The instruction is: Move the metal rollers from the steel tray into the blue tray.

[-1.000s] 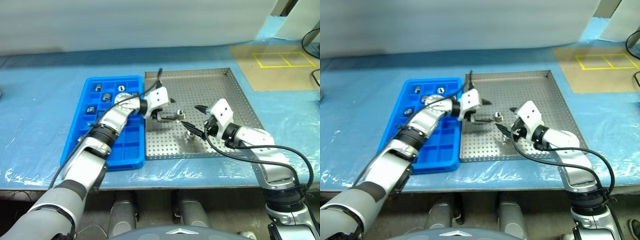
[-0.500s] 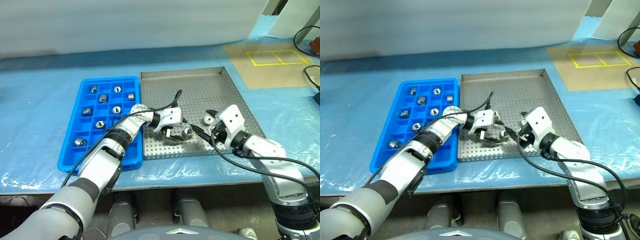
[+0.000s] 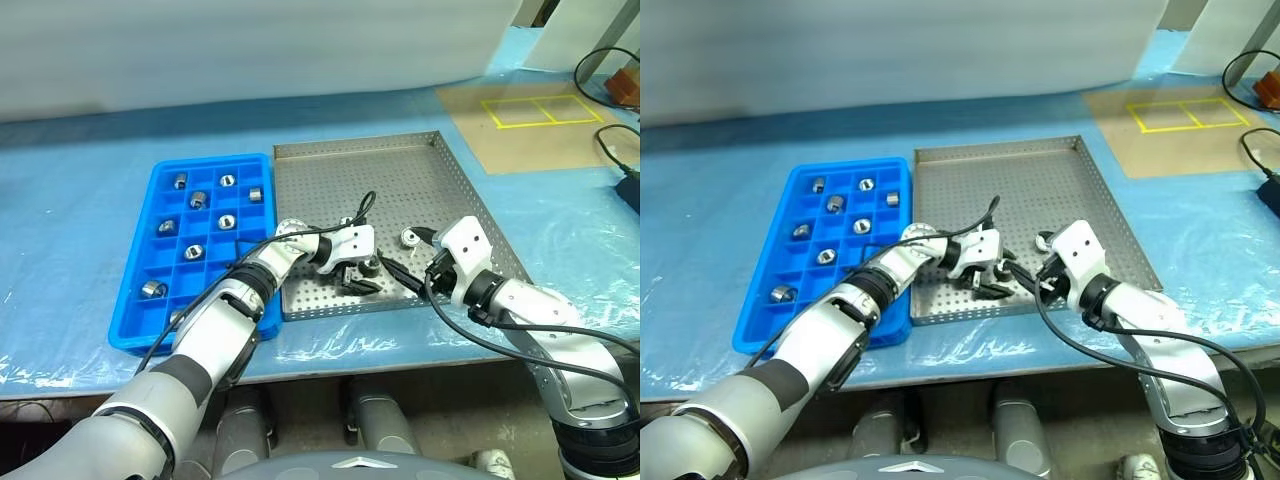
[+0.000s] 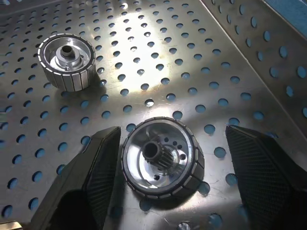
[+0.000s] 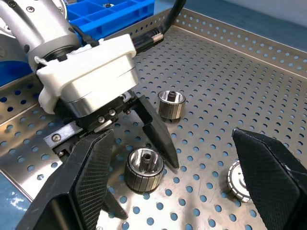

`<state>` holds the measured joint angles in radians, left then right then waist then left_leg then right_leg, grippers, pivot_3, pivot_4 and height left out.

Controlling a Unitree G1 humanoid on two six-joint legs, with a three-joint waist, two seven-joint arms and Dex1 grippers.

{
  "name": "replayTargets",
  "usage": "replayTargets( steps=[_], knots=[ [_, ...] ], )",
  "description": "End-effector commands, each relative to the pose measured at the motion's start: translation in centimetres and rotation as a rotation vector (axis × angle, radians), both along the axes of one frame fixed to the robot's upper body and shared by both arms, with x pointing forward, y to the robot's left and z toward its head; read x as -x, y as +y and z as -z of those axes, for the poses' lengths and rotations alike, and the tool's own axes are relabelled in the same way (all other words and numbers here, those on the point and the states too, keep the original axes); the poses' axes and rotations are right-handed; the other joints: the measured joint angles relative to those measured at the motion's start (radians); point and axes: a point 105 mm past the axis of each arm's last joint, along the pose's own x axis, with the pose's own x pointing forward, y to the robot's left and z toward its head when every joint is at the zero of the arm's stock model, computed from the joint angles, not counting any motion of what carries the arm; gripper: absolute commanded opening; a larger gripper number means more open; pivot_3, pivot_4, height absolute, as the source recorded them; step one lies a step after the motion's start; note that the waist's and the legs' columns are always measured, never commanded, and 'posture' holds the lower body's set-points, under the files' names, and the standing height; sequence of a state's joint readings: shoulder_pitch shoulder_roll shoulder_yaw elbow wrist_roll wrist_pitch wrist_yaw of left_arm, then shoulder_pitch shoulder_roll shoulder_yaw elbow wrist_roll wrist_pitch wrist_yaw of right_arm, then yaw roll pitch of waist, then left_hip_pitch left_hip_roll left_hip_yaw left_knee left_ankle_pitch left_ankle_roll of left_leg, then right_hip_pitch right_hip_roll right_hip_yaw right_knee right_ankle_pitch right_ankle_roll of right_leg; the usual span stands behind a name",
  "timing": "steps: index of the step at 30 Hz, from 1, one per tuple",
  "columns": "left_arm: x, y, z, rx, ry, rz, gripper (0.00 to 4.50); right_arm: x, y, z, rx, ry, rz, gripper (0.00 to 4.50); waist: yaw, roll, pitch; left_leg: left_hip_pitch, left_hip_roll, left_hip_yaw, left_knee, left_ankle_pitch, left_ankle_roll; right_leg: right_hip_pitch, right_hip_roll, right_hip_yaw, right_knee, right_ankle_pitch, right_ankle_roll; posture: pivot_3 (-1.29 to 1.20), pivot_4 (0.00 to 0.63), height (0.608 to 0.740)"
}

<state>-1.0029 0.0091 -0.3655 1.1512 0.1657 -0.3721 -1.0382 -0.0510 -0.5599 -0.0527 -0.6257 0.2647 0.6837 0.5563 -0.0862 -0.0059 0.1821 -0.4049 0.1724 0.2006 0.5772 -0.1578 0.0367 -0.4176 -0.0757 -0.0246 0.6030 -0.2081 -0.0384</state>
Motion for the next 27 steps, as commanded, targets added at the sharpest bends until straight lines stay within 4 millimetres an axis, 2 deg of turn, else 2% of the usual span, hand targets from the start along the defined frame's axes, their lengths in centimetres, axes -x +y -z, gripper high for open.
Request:
replayTargets(
  steps=[1, 2, 3, 5, 7, 11, 16, 20, 23, 27],
  knots=[
    [-0.6, 0.1, 0.1, -0.016, -0.009, -0.05, 3.7, 0.3, 0.2, -0.8, 0.015, -0.043, -0.007, 4.09, -0.005, 0.0, 0.0, 0.0, 0.0, 0.0, 0.0, 0.0, 0.0, 0.001, 0.0, 0.0, -0.001, 0.0, 0.0, -0.59, 0.15, 0.74],
    [-0.8, 0.1, 0.2, -0.018, -0.011, -0.063, 3.7, 0.2, 0.2, -0.8, 0.017, -0.044, -0.004, 4.09, -0.008, 0.0, 0.0, 0.0, 0.0, 0.0, 0.0, 0.0, 0.0, 0.001, 0.0, 0.0, -0.001, 0.0, 0.0, -0.58, 0.15, 0.74],
    [-0.8, 0.2, 0.3, -0.016, -0.011, -0.067, 3.31, 0.2, 0.1, -0.8, 0.019, -0.045, -0.002, 4.09, -0.009, 0.0, 0.0, 0.001, 0.0, 0.0, 0.0, 0.0, 0.0, 0.002, 0.0, 0.0, -0.002, 0.0, 0.0, -0.58, 0.15, 0.74],
    [-0.9, 0.3, 0.3, -0.017, -0.027, -0.074, 2.87, 0.1, 0.1, -0.8, 0.02, -0.045, 0.0, 4.09, -0.01, 0.0, 0.0, 0.001, 0.0, 0.0, 0.001, 0.0, 0.001, 0.003, 0.0, 0.0, -0.003, 0.0, 0.001, -0.58, 0.15, 0.74],
    [-1.3, 0.5, 0.5, -0.033, -0.046, -0.101, 2.22, 0.1, 0.1, -0.8, 0.02, -0.044, -0.002, 4.09, -0.011, 0.0, 0.0, 0.002, 0.0, -0.001, 0.001, -0.001, 0.001, 0.005, 0.0, 0.0, -0.006, 0.0, 0.001, -0.57, 0.15, 0.74],
    [-0.8, 0.5, 0.4, -0.016, -0.032, -0.058, 1.91, -0.1, 0.2, -0.7, 0.022, -0.046, -0.005, 4.09, -0.014, 0.0, 0.0, 0.002, 0.0, -0.002, 0.0, -0.001, 0.003, 0.01, 0.0, -0.002, -0.014, 0.002, 0.003, -0.57, 0.15, 0.74],
    [-1.8, 0.6, -0.2, -0.022, -0.123, -0.114, 1.91, -0.3, 0.4, -0.8, 0.021, -0.05, -0.017, 4.09, -0.016, 0.0, 0.0, 0.002, -0.001, -0.001, 0.0, -0.004, 0.007, 0.011, -0.001, -0.001, -0.016, 0.005, -0.002, -0.54, 0.15, 0.74],
    [-2.5, 1.2, -3.1, 0.113, -0.132, -0.142, 1.91, -0.4, 0.7, -1.1, 0.016, -0.056, -0.038, 4.09, -0.017, 0.0, 0.0, 0.002, -0.001, -0.001, 0.0, -0.005, 0.007, 0.011, -0.001, -0.001, -0.016, 0.005, -0.002, -0.52, 0.15, 0.74],
    [-2.9, 3.3, -5.3, 0.216, -0.127, -0.177, 1.91, -0.7, 1.0, -1.1, 0.015, -0.057, -0.061, 4.09, -0.016, 0.001, 0.0, 0.001, -0.001, -0.001, -0.002, -0.005, 0.007, 0.01, -0.001, -0.002, -0.016, 0.006, -0.003, -0.48, 0.15, 0.74],
    [-3.1, 7.7, -7.6, 0.292, -0.16, -0.313, 1.91, -1.1, 2.3, -1.2, -0.003, -0.049, -0.142, 4.09, -0.007, 0.001, 0.0, 0.002, 0.0, -0.001, -0.005, -0.005, 0.007, 0.009, -0.001, -0.003, -0.015, 0.006, -0.004, -0.39, 0.15, 0.74]
  ],
)
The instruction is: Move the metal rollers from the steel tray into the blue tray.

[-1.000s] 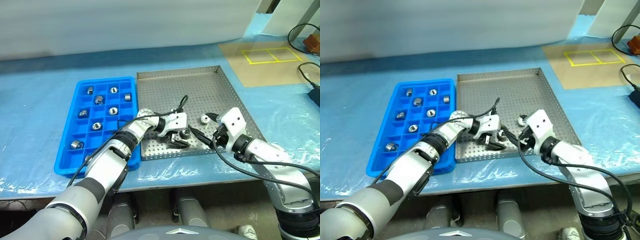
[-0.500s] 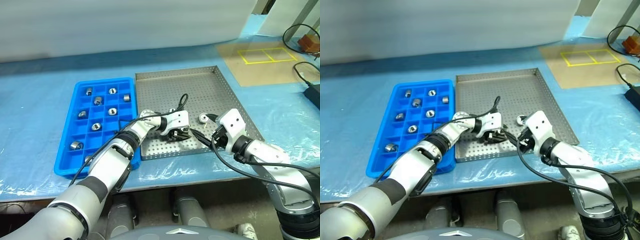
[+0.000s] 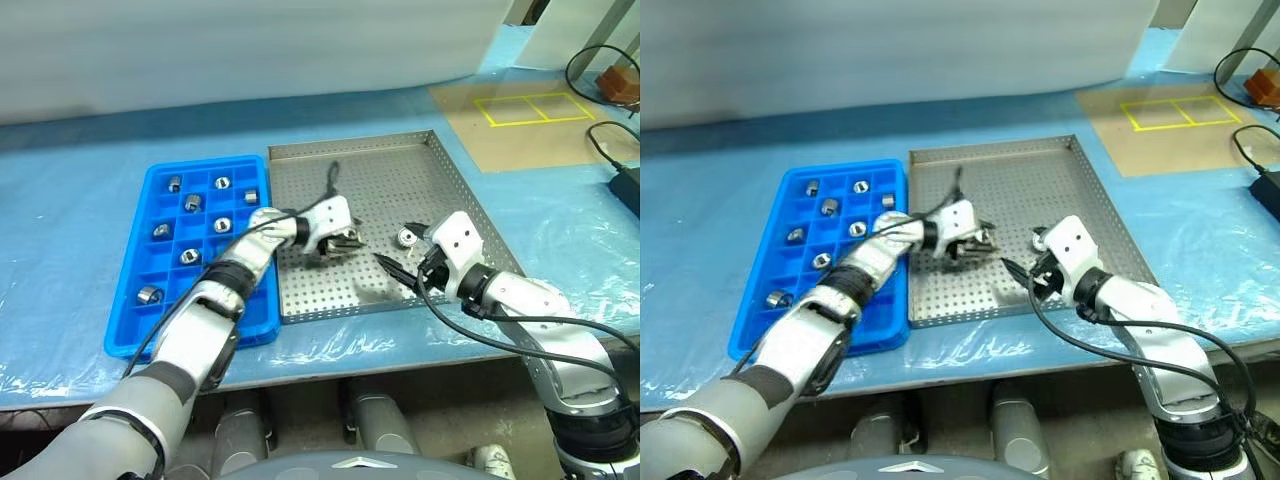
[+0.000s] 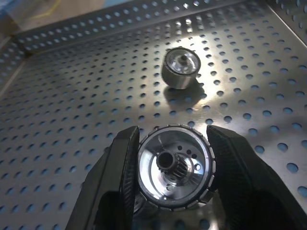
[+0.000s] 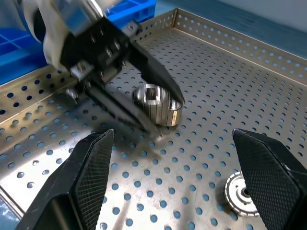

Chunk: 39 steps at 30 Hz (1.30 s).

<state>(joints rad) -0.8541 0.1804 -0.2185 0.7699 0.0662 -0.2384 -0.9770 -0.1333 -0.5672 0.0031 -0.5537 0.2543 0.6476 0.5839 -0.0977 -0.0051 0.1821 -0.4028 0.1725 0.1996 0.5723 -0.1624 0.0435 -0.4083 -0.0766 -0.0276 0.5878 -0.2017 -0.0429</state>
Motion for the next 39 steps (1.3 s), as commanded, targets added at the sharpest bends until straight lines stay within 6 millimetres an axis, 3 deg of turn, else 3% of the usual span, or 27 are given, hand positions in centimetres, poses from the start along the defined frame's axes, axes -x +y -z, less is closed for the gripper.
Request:
replayTargets(
  steps=[1, 4, 7, 12, 18, 23, 30, 35, 39],
  knots=[
    [-0.2, 2.5, -3.4, 0.09, -0.067, -0.105, 1.91, 0.0, 1.5, -0.9, -0.02, -0.028, -0.105, 4.09, 0.006, 0.0, 0.0, 0.0, 0.0, 0.0, -0.001, 0.0, 0.0, 0.0, 0.0, 0.0, 0.0, 0.0, 0.0, -0.37, 0.15, 0.74],
    [0.9, 4.4, -5.8, 0.164, -0.093, -0.161, 1.91, -0.6, 3.1, -1.5, -0.028, -0.028, -0.217, 4.09, 0.027, 0.001, 0.001, -0.001, 0.0, 0.0, -0.001, 0.001, 0.0, -0.001, 0.0, -0.001, 0.0, 0.0, 0.0, -0.27, 0.15, 0.74],
    [3.5, 5.8, -6.8, 0.171, -0.104, -0.151, 1.91, -1.7, 4.7, -2.4, -0.028, -0.041, -0.328, 4.09, 0.044, 0.001, 0.001, -0.001, 0.0, 0.0, -0.001, 0.0, -0.001, -0.001, -0.001, -0.001, 0.001, 0.0, 0.0, -0.15, 0.15, 0.74],
    [5.3, 8.4, -6.5, 0.126, -0.128, -0.274, 1.91, -3.1, 7.8, -2.1, -0.005, -0.047, -0.496, 4.09, 0.109, 0.002, 0.001, 0.004, 0.001, 0.0, -0.007, 0.004, -0.008, -0.001, -0.001, -0.001, 0.002, 0.0, 0.0, 0.04, 0.15, 0.74],
    [5.4, 12.8, -4.6, 0.106, -0.097, -0.498, 1.91, -3.7, 10.6, -2.2, -0.015, -0.064, -0.629, 4.09, 0.168, 0.002, 0.002, 0.001, 0.002, 0.0, -0.011, 0.007, -0.012, -0.006, 0.0, -0.001, 0.004, 0.0, -0.001, 0.16, 0.15, 0.74],
    [4.6, 14.9, -2.9, 0.097, -0.066, -0.612, 1.91, -3.7, 11.0, -1.7, -0.022, -0.062, -0.645, 4.09, 0.203, 0.002, 0.002, -0.002, 0.002, 0.0, -0.01, 0.007, -0.012, -0.009, 0.0, -0.001, 0.004, 0.0, -0.001, 0.17, 0.15, 0.74],
    [5.4, 12.9, -0.8, 0.038, 0.018, -0.494, 1.91, -3.6, 10.4, -1.3, -0.024, -0.056, -0.607, 4.09, 0.201, 0.002, 0.001, -0.001, 0.002, 0.0, -0.01, 0.008, -0.013, -0.011, 0.0, 0.0, 0.008, 0.0, -0.001, 0.11, 0.15, 0.74],
    [5.5, 13.1, 0.8, -0.034, 0.07, -0.466, 1.91, -3.7, 9.4, -0.9, -0.018, -0.053, -0.553, 4.09, 0.194, 0.002, 0.001, -0.001, 0.002, 0.0, -0.01, 0.009, -0.016, -0.015, 0.0, 0.002, 0.016, -0.002, -0.003, 0.07, 0.15, 0.74],
    [5.7, 14.3, 2.8, -0.142, 0.108, -0.472, 1.91, -3.8, 9.2, -0.8, -0.012, -0.059, -0.531, 4.09, 0.19, 0.002, 0.001, 0.002, 0.003, 0.0, -0.01, 0.011, -0.019, -0.015, 0.001, 0.002, 0.019, -0.003, -0.004, 0.06, 0.15, 0.74]
  ],
)
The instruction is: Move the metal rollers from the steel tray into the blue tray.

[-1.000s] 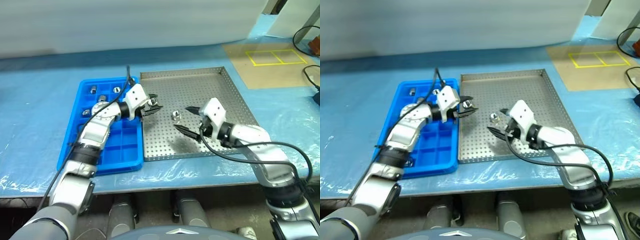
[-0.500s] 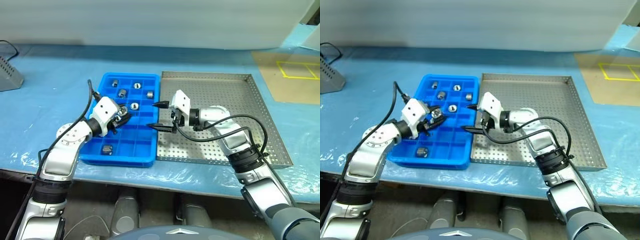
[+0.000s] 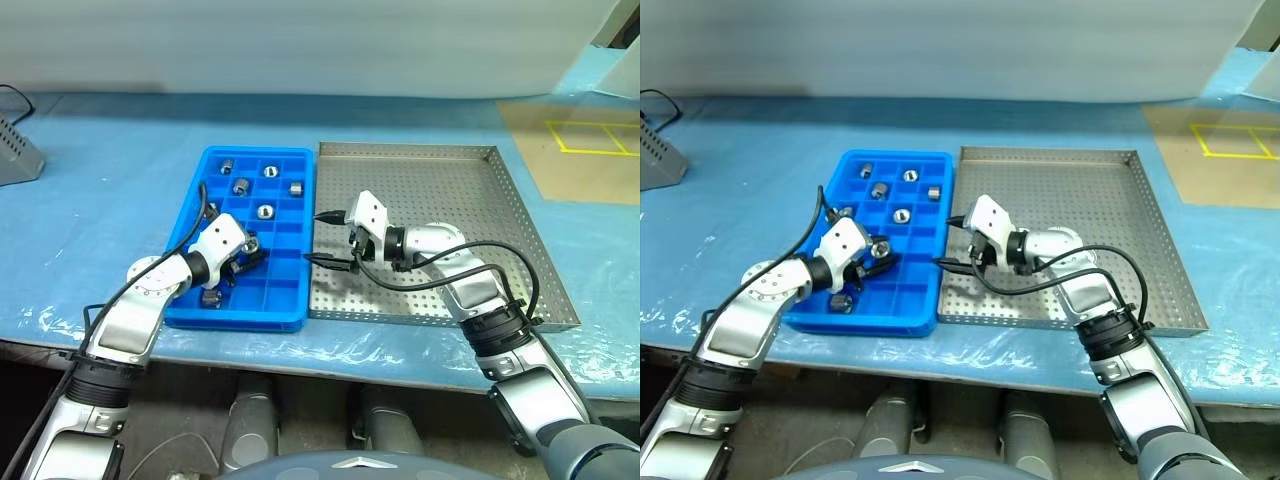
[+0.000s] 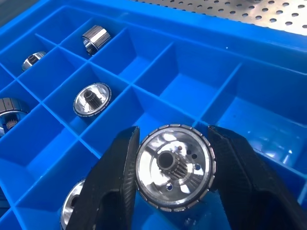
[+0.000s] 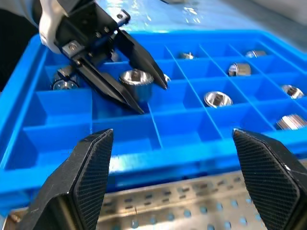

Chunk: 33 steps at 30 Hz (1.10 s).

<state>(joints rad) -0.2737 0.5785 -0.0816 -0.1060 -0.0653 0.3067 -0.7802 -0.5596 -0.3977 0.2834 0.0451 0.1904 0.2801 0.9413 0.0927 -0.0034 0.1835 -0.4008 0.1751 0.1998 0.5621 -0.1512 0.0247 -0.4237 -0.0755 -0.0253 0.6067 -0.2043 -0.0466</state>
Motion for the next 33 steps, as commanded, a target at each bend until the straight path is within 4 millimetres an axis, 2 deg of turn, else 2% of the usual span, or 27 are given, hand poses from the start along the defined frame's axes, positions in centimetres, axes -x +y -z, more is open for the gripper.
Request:
replayTargets(
  steps=[1, 6, 10, 12, 15, 23, 33],
  knots=[
    [0.2, 0.8, 1.3, -0.059, 0.042, 0.006, 1.91, 0.2, 0.1, -1.5, -0.026, -0.063, 0.003, 4.09, 0.0, 0.0, 0.0, 0.001, 0.0, 0.0, 0.0, 0.0, 0.0, 0.0, 0.0, 0.0, 0.0, -0.001, 0.001, 0.06, 0.15, 0.74],
    [0.8, -0.4, 1.2, -0.025, 0.065, 0.052, 1.91, 0.3, 0.1, -1.3, -0.024, -0.065, 0.011, 4.09, 0.0, 0.0, 0.0, 0.004, 0.0, 0.0, 0.0, 0.0, 0.0, 0.002, 0.0, 0.001, 0.0, -0.002, 0.004, 0.05, 0.15, 0.74],
    [0.7, -0.4, 1.4, -0.019, 0.076, 0.055, 1.91, 0.3, 0.0, -1.3, -0.025, -0.065, 0.017, 4.09, 0.0, 0.0, 0.0, 0.003, 0.0, 0.0, 0.0, 0.0, 0.0, 0.002, 0.0, 0.001, 0.0, 0.0, 0.0, 0.04, 0.15, 0.74],
    [0.6, -0.3, 1.2, -0.001, 0.078, 0.058, 2.66, 0.3, 0.0, -1.3, -0.026, -0.065, 0.019, 4.09, 0.0, 0.0, 0.0, 0.003, 0.0, 0.0, 0.0, 0.0, 0.0, 0.002, 0.0, 0.001, 0.0, 0.0, 0.0, 0.04, 0.15, 0.74],
    [-0.3, 0.1, 1.0, -0.042, 0.048, 0.019, 3.55, 0.3, 0.0, -1.3, -0.028, -0.064, 0.022, 4.09, 0.001, 0.0, 0.0, 0.003, -0.001, 0.0, 0.0, 0.0, 0.0, 0.002, 0.0, 0.001, 0.0, 0.0, 0.0, 0.04, 0.15, 0.74],
    [-0.3, -1.3, -3.3, 0.136, -0.001, 0.094, 3.55, 0.1, -0.5, -1.5, -0.029, -0.068, 0.044, 4.09, 0.004, 0.0, 0.0, 0.001, -0.001, 0.0, 0.0, 0.0, 0.0, 0.001, 0.0, 0.001, 0.0, 0.0, 0.0, 0.03, 0.15, 0.74],
    [0.1, -0.8, -3.0, 0.091, 0.028, 0.134, 3.55, -0.1, -0.6, -1.5, -0.032, -0.071, 0.058, 4.09, -0.014, 0.0, 0.0, 0.0, 0.0, 0.0, 0.0, 0.0, 0.0, 0.0, 0.0, 0.0, 0.0, 0.0, -0.001, 0.01, 0.15, 0.74]
  ],
)
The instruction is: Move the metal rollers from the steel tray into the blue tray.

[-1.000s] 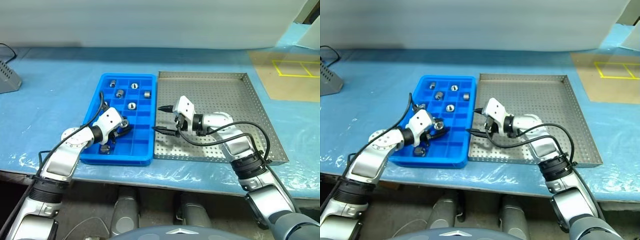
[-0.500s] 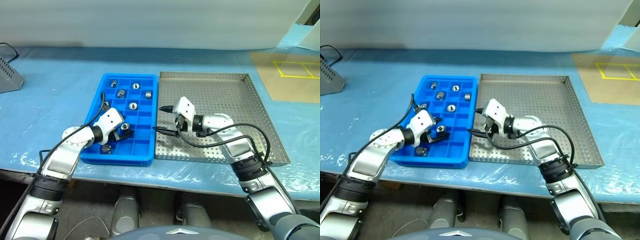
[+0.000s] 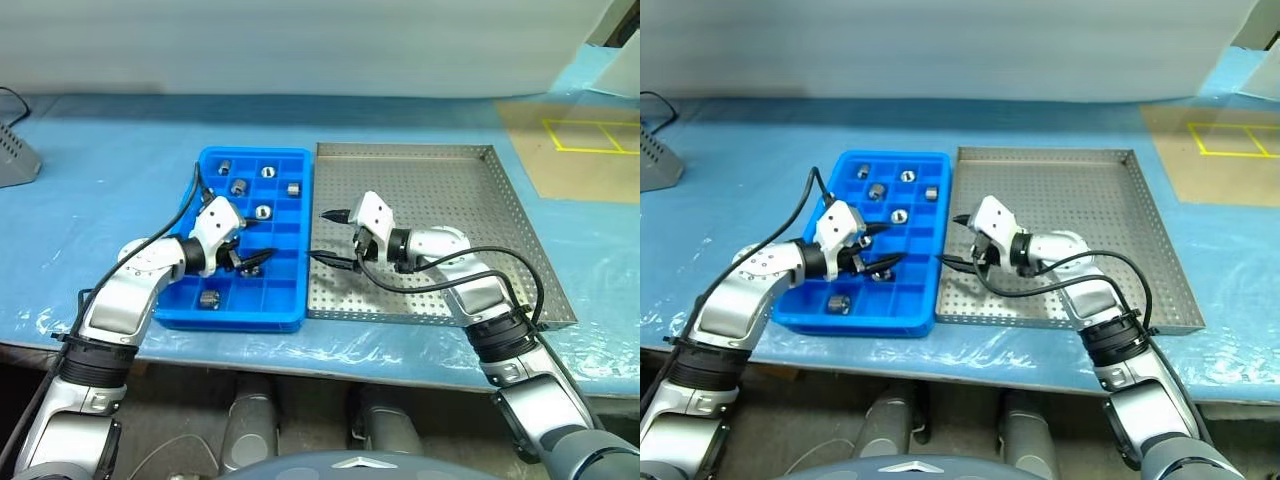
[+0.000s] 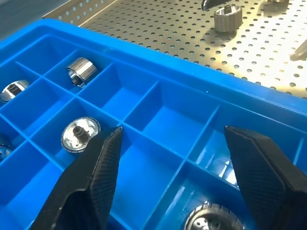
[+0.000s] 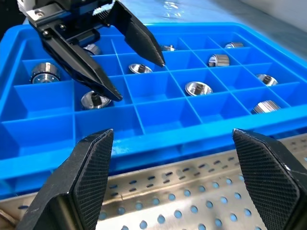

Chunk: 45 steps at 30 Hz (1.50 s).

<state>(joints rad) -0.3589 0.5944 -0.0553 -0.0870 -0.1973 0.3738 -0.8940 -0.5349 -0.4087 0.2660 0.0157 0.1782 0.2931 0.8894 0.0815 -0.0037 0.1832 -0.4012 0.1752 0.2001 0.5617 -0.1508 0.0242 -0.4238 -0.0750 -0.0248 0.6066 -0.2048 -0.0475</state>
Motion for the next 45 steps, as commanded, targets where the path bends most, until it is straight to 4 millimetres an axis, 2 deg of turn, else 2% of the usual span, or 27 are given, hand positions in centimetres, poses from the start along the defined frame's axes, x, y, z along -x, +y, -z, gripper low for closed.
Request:
replayTargets(
  steps=[1, 5, 10, 16, 19, 22, 27, 32, 36, 41, 45],
  knots=[
    [0.3, 0.0, -0.8, -0.016, -0.032, 0.031, 3.55, 0.3, 0.2, -1.5, -0.03, -0.055, -0.009, 4.09, -0.005, 0.0, 0.0, 0.0, 0.0, 0.0, 0.0, 0.0, 0.0, 0.0, 0.0, 0.0, 0.0, 0.0, 0.0, 0.01, 0.15, 0.74],
    [0.0, -0.5, -2.3, 0.016, -0.07, 0.039, 3.55, 0.2, 0.0, -1.5, -0.031, -0.055, 0.0, 4.09, -0.011, 0.0, 0.0, 0.0, 0.0, 0.0, 0.0, 0.0, 0.0, 0.0, 0.0, 0.0, 0.0, 0.0, 0.0, 0.01, 0.15, 0.74],
    [0.8, -2.8, -5.7, 0.158, -0.137, 0.129, 3.55, -1.2, -2.0, -0.9, -0.045, -0.007, 0.099, 4.09, -0.009, 0.0, 0.0, -0.001, -0.001, 0.0, 0.001, 0.0, 0.0, 0.0, 0.0, 0.0, 0.0, 0.0, 0.0, 0.01, 0.15, 0.74],
    [1.2, -6.1, -5.2, 0.223, -0.065, 0.219, 3.55, -3.8, -4.7, 1.3, -0.012, 0.021, 0.257, 4.09, -0.013, 0.0, 0.0, 0.0, -0.001, 0.0, 0.001, 0.0, 0.0, 0.001, 0.0, 0.0, 0.0, 0.0, 0.0, -0.01, 0.15, 0.74],
    [1.4, -6.9, -5.2, 0.321, 0.032, 0.242, 3.55, -4.1, -5.7, 2.7, 0.003, 0.042, 0.3, 4.09, -0.014, 0.0, 0.0, -0.001, -0.001, 0.0, 0.001, 0.0, 0.0, 0.0, 0.0, 0.0, 0.0, 0.0, 0.0, -0.01, 0.15, 0.74],
    [2.2, -6.9, -4.1, 0.312, 0.108, 0.272, 3.55, -4.0, -5.9, 3.0, -0.004, 0.045, 0.308, 4.09, -0.019, 0.0, 0.0, 0.0, 0.0, 0.001, 0.001, 0.0, 0.0, 0.0, 0.0, 0.0, 0.001, 0.0, -0.001, -0.03, 0.15, 0.74],
    [1.8, -6.3, -3.7, 0.337, 0.128, 0.253, 3.55, -4.8, -5.8, 0.9, -0.065, -0.03, 0.348, 4.09, -0.017, 0.0, 0.0, -0.001, 0.0, 0.001, 0.001, 0.0, 0.0, 0.0, 0.0, 0.0, 0.001, 0.0, -0.001, -0.04, 0.15, 0.74],
    [1.7, -6.6, -2.9, 0.297, 0.12, 0.246, 3.55, -4.8, -6.1, 1.6, -0.045, -0.021, 0.359, 4.09, -0.016, 0.0, 0.0, -0.001, 0.0, 0.001, 0.002, 0.0, 0.0, 0.0, 0.0, 0.0, 0.001, 0.0, -0.001, -0.04, 0.15, 0.74],
    [1.8, -6.8, -3.1, 0.301, 0.118, 0.25, 3.55, -4.7, -6.5, 2.1, -0.036, -0.013, 0.371, 4.09, -0.016, 0.0, 0.0, -0.001, 0.0, 0.001, 0.002, 0.0, 0.001, 0.0, 0.0, 0.0, 0.001, 0.0, -0.001, -0.04, 0.15, 0.74],
    [2.2, -7.0, -3.6, 0.325, 0.132, 0.254, 3.55, -5.0, -8.0, 3.0, -0.062, 0.042, 0.443, 4.09, -0.018, 0.0, 0.0, -0.001, 0.0, 0.001, 0.002, 0.0, 0.001, 0.0, 0.0, 0.0, 0.001, 0.0, -0.001, -0.05, 0.15, 0.74],
    [2.2, -7.0, -3.9, 0.321, 0.131, 0.254, 3.55, -5.1, -7.7, 3.4, -0.064, 0.043, 0.449, 4.09, -0.017, 0.0, 0.0, -0.001, 0.0, 0.001, 0.002, 0.0, 0.001, 0.0, 0.0, 0.0, 0.001, 0.0, -0.001, -0.06, 0.15, 0.74]
  ],
)
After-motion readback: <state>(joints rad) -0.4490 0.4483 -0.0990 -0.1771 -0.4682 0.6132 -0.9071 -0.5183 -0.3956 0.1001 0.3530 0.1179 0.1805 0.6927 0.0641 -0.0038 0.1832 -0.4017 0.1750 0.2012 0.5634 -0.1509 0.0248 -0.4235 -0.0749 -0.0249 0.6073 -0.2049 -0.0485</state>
